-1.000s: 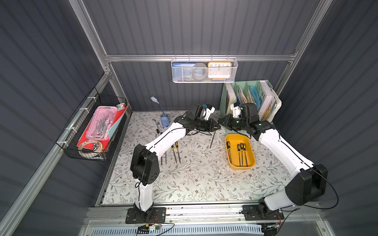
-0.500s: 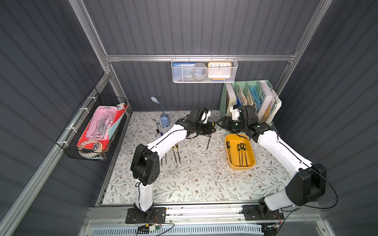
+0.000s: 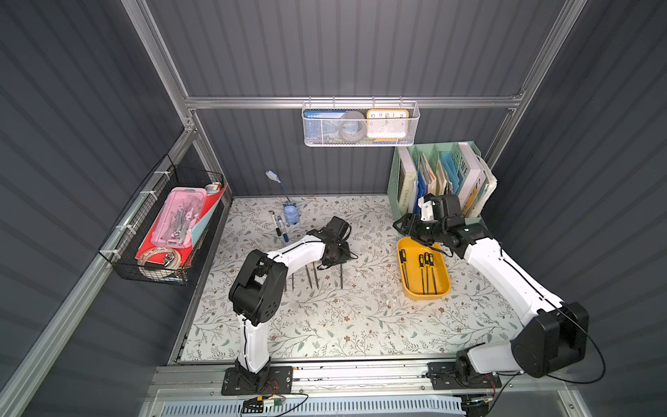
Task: Take the file tool out of the storage box
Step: Place the file tool at the center of the board.
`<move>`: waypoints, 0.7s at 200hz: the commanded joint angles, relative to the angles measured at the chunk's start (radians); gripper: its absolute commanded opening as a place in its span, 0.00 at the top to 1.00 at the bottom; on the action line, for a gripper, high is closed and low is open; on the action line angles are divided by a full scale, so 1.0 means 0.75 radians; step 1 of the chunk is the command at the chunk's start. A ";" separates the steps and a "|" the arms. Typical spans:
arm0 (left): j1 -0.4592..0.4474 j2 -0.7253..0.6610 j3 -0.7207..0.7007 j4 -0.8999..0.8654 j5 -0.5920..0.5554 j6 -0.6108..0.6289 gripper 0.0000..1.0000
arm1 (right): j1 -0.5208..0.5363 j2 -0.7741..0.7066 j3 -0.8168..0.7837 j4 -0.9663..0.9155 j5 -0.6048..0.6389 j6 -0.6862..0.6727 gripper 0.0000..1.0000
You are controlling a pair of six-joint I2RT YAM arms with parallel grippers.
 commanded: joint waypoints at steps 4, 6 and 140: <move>0.049 0.012 -0.080 0.082 -0.021 -0.034 1.00 | 0.001 -0.001 -0.023 -0.053 -0.012 -0.028 0.30; 0.051 0.016 -0.079 0.086 -0.028 -0.033 1.00 | 0.001 -0.001 -0.025 -0.053 -0.014 -0.029 0.31; 0.161 0.137 -0.006 0.059 -0.082 0.070 0.84 | -0.001 0.101 0.014 -0.117 -0.049 -0.075 0.31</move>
